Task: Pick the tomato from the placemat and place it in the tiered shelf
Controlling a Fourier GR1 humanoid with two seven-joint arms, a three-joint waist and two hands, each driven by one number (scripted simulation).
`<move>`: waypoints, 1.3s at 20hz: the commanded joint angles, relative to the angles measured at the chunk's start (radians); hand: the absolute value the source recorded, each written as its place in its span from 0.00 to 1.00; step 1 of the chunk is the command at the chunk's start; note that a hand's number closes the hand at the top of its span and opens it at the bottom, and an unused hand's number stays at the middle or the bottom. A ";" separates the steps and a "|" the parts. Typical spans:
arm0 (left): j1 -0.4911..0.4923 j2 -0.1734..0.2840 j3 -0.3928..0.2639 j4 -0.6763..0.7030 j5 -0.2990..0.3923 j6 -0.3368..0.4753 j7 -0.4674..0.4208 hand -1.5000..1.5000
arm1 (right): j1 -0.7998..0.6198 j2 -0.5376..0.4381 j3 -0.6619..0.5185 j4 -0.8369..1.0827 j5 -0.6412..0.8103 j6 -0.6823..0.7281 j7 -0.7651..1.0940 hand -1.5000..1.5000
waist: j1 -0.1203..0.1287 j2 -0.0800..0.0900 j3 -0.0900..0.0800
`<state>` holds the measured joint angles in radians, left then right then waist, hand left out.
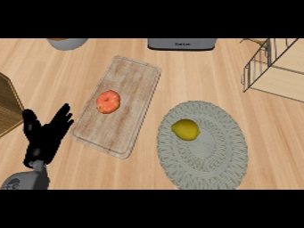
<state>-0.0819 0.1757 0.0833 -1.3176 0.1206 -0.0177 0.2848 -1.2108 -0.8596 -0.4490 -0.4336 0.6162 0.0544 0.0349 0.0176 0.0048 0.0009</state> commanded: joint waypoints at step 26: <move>0.040 -0.009 -0.008 -0.032 -0.015 -0.008 -0.003 0.50 | 0.085 -0.397 -0.399 0.147 -0.337 -0.110 0.061 0.00 | -0.002 0.003 0.002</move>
<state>-0.0553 0.1715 0.0849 -1.3463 0.1137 -0.0232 0.2861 -1.1780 -1.1834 -0.7992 -0.3234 0.3250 -0.1090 0.1145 0.0165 0.0079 0.0023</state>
